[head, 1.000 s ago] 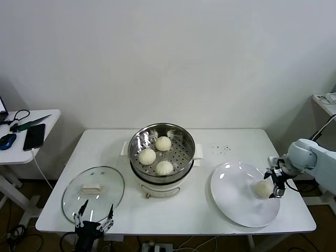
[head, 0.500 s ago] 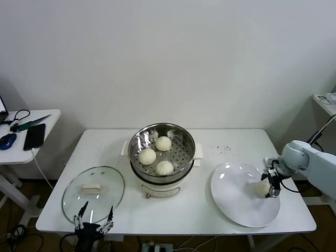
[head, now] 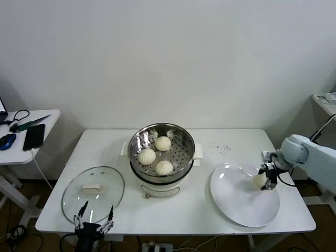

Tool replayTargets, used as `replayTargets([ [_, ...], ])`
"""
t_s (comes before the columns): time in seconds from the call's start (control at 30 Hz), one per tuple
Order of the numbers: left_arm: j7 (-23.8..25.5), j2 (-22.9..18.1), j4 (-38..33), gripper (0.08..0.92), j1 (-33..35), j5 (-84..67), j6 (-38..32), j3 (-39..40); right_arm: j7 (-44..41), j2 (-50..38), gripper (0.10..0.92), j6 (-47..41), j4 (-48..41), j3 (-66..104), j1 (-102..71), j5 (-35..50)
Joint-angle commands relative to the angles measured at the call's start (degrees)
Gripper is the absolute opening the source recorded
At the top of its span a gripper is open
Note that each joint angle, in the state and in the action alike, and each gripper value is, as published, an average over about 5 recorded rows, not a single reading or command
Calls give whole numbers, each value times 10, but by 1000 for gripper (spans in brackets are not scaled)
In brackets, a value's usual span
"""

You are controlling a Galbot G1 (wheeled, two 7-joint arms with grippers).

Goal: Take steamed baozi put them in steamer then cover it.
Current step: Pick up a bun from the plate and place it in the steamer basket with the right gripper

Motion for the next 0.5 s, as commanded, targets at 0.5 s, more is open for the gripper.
replayTargets([
  [0.5, -2, -1, -12, 823, -8, 8, 6, 33, 25, 288, 679, -39, -38, -339, 458, 400],
])
